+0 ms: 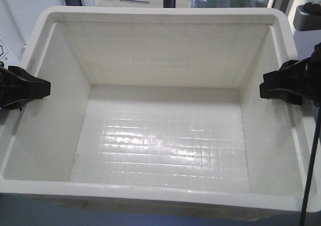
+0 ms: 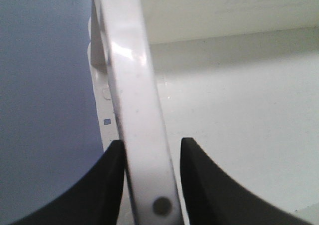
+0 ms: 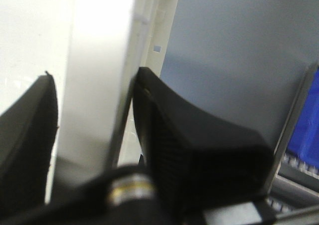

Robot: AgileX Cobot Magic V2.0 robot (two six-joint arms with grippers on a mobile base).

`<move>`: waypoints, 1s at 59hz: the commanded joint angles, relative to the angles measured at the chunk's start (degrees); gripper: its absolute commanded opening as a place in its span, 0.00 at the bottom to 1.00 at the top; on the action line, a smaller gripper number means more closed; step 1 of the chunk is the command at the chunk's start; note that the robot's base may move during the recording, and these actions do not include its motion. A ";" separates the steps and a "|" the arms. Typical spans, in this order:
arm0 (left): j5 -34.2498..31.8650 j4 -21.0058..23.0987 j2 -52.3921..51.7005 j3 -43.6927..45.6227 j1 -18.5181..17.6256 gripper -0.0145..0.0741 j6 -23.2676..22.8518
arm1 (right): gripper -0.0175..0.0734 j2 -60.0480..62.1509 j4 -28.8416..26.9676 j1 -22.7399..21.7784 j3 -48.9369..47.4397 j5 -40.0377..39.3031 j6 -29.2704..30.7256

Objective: Move bin from left to right shelf

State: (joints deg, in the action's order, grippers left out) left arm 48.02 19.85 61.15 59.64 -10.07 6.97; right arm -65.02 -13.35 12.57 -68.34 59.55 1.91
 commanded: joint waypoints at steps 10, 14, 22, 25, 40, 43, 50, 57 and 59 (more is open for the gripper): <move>-5.48 2.98 -1.52 2.15 -0.25 0.16 1.46 | 0.19 2.03 -2.49 -0.02 -2.66 -5.97 3.56; -5.48 2.98 -1.52 2.15 -0.25 0.16 1.46 | 0.19 2.03 -2.49 -0.02 -2.66 -5.97 3.56; -5.48 2.98 -1.52 2.15 -0.25 0.16 1.46 | 0.19 2.03 -2.49 -0.02 -2.66 -5.97 3.56; -5.48 2.98 -1.52 2.15 -0.25 0.16 1.46 | 0.19 2.03 -2.49 -0.02 -2.66 -5.97 3.56; -5.48 2.98 -1.52 2.15 -0.25 0.16 1.46 | 0.19 2.03 -2.49 -0.02 -2.66 -5.97 3.56; -5.48 2.98 -1.52 2.15 -0.25 0.16 1.46 | 0.19 2.03 -2.49 -0.02 -2.66 -5.97 3.56; -5.48 2.98 -1.52 2.15 -0.25 0.16 1.46 | 0.19 2.03 -2.49 -0.02 -2.66 -5.97 3.56; -5.48 2.98 -1.52 2.15 -0.25 0.16 1.46 | 0.19 2.03 -2.49 -0.02 -2.66 -5.97 3.56; -5.48 2.98 -1.52 2.15 -0.25 0.16 1.46 | 0.19 2.03 -2.49 -0.02 -2.66 -5.97 3.56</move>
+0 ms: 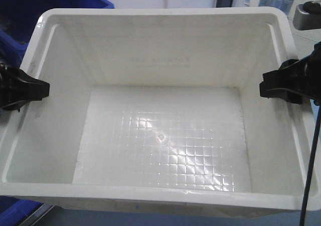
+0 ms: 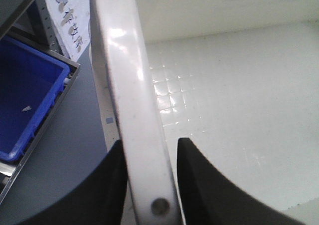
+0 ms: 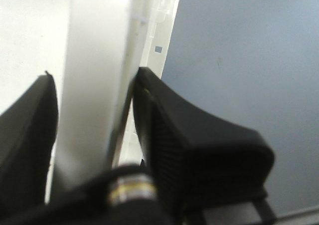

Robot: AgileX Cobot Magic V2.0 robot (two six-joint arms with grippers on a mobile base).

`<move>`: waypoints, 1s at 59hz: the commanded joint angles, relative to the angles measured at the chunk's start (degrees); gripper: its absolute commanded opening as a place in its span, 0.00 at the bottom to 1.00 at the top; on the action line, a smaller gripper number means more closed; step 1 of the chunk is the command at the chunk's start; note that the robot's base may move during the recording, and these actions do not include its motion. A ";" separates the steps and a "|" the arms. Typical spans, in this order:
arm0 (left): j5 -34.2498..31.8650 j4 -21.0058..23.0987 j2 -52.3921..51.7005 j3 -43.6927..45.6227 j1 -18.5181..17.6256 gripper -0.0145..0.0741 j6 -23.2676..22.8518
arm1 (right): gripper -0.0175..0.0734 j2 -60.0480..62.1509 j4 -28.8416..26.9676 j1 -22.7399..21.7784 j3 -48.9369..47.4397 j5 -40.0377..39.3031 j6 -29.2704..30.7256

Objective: Move bin from left to right shelf

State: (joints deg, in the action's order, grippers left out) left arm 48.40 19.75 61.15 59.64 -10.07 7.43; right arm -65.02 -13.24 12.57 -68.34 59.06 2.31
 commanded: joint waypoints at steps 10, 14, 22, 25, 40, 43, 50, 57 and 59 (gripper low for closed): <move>-5.86 3.09 -1.52 2.15 -0.25 0.16 1.00 | 0.19 2.03 -2.60 -0.02 -2.66 -5.49 3.16; -5.86 3.09 -1.52 2.15 -0.25 0.16 1.00 | 0.19 2.03 -2.60 -0.02 -2.66 -5.49 3.16; -5.86 3.09 -1.52 2.15 -0.25 0.16 1.00 | 0.19 2.03 -2.60 -0.02 -2.66 -5.54 3.16; -5.86 3.09 -1.52 2.15 -0.25 0.16 1.00 | 0.19 2.03 -2.60 -0.02 -2.66 -5.54 3.16; -5.86 3.09 -1.52 2.15 -0.25 0.16 1.00 | 0.19 2.03 -2.60 -0.02 -2.66 -5.54 3.16; -5.86 3.09 -1.52 2.15 -0.25 0.16 1.00 | 0.19 2.03 -2.60 -0.02 -2.66 -5.54 3.16; -5.86 3.09 -1.52 2.15 -0.25 0.16 1.00 | 0.19 2.03 -2.60 -0.02 -2.66 -5.54 3.16; -5.86 3.09 -1.52 2.15 -0.25 0.16 1.00 | 0.19 2.03 -2.60 -0.02 -2.66 -5.54 3.16; -5.86 3.09 -1.52 2.15 -0.25 0.16 1.00 | 0.19 2.03 -2.60 -0.02 -2.66 -5.54 3.16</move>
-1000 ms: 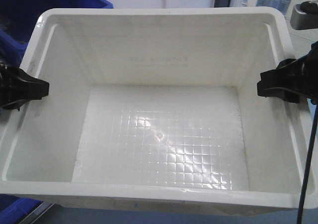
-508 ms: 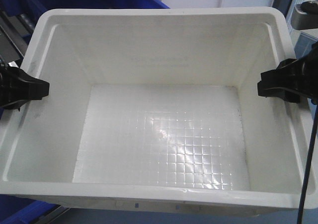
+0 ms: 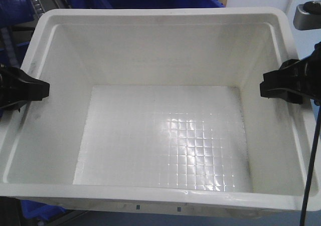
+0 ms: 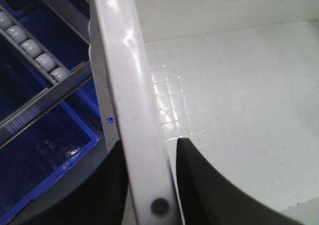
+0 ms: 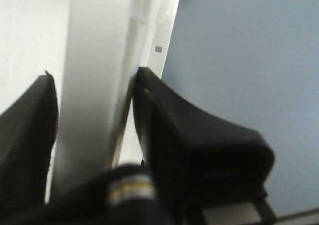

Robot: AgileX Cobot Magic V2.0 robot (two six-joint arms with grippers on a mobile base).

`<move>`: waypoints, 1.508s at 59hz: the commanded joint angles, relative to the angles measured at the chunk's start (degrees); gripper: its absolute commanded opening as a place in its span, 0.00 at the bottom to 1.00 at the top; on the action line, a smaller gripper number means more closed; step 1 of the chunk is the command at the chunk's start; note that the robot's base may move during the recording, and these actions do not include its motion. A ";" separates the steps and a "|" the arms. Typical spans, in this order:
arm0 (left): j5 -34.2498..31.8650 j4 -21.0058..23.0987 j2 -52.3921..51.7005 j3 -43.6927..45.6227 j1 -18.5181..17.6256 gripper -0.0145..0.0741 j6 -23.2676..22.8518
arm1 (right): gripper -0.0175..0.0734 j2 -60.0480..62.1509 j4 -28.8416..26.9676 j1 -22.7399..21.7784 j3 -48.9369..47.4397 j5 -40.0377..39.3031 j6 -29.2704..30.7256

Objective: Move bin from left to right shelf

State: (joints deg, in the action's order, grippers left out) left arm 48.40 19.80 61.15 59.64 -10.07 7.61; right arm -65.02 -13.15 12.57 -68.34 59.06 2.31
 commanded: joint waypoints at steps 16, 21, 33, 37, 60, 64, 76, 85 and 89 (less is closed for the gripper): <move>-5.86 3.04 -1.52 2.15 -0.25 0.16 0.82 | 0.19 2.03 -2.69 -0.02 -2.66 -5.54 3.16; -5.86 3.04 -1.52 2.15 -0.25 0.16 0.82 | 0.19 2.03 -2.69 -0.02 -2.66 -5.54 3.16; -5.86 3.04 -1.52 2.15 -0.25 0.16 0.82 | 0.19 2.03 -2.69 -0.02 -2.66 -5.54 3.16; -5.86 3.04 -1.52 2.15 -0.25 0.16 0.82 | 0.19 2.03 -2.69 -0.02 -2.66 -5.54 3.16; -5.86 3.04 -1.52 2.15 -0.25 0.16 0.82 | 0.19 2.03 -2.69 -0.02 -2.66 -5.47 3.16; -5.86 3.04 -1.52 2.15 -0.25 0.16 0.82 | 0.19 2.03 -2.69 -0.02 -2.66 -5.47 3.16; -5.86 3.04 -1.52 2.15 -0.25 0.16 0.82 | 0.19 2.03 -2.69 -0.02 -2.66 -5.47 3.16; -5.86 3.04 -1.52 2.15 -0.25 0.16 0.82 | 0.19 2.03 -2.69 -0.02 -2.66 -5.47 3.16; -5.86 3.04 -1.52 2.15 -0.25 0.16 0.82 | 0.19 2.03 -2.69 -0.02 -2.66 -5.47 3.16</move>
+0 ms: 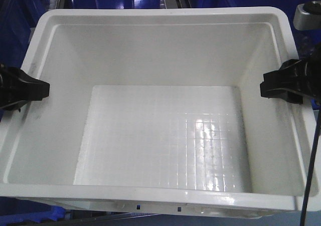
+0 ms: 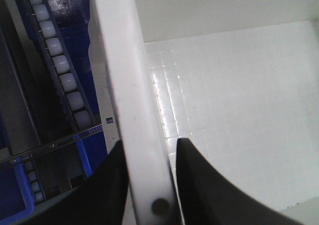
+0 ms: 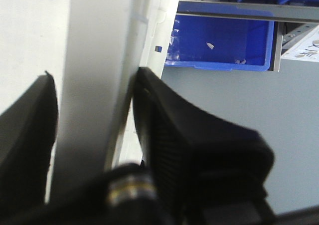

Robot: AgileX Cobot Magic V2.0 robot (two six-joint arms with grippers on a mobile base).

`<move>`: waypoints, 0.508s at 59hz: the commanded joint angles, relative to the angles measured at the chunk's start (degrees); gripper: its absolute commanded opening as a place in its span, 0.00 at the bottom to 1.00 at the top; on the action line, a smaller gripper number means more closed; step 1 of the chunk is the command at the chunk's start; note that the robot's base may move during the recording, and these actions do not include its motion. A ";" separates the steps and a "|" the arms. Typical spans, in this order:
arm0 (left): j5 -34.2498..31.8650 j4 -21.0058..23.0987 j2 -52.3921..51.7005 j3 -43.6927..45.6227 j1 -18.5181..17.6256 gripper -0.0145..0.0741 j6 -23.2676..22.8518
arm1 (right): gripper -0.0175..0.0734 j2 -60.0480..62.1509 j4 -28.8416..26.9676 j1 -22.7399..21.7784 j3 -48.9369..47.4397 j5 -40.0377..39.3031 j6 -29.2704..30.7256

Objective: Move bin from left to right shelf

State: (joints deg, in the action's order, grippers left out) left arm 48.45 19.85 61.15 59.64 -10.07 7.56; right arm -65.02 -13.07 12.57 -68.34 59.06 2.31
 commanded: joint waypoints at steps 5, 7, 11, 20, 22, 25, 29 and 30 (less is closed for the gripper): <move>-5.91 2.99 -1.52 2.15 -0.25 0.16 0.87 | 0.19 2.03 -2.77 -0.02 -2.66 -5.47 3.16; -5.91 2.99 -1.52 2.15 -0.25 0.16 0.87 | 0.19 2.03 -2.77 -0.02 -2.66 -5.47 3.16; -5.91 2.99 -1.52 2.15 -0.25 0.16 0.87 | 0.19 2.03 -2.77 -0.02 -2.66 -5.47 3.16; -5.91 2.99 -1.52 2.15 -0.25 0.16 0.87 | 0.19 2.03 -2.77 -0.02 -2.66 -5.47 3.16; -5.91 2.99 -1.52 2.15 -0.25 0.16 0.87 | 0.19 2.03 -2.77 -0.02 -2.66 -5.47 3.16; -5.91 2.99 -1.52 2.15 -0.25 0.16 0.87 | 0.19 2.03 -2.77 -0.02 -2.66 -5.47 3.16; -5.91 2.99 -1.52 2.15 -0.25 0.16 0.87 | 0.19 2.03 -2.77 -0.02 -2.66 -5.47 3.16; -5.91 2.99 -1.52 2.15 -0.25 0.16 0.87 | 0.19 2.03 -2.77 -0.02 -2.66 -5.47 3.16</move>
State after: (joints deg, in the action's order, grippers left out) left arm 48.45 19.89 61.15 59.64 -10.07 7.56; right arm -65.02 -13.07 12.57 -68.34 59.11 2.31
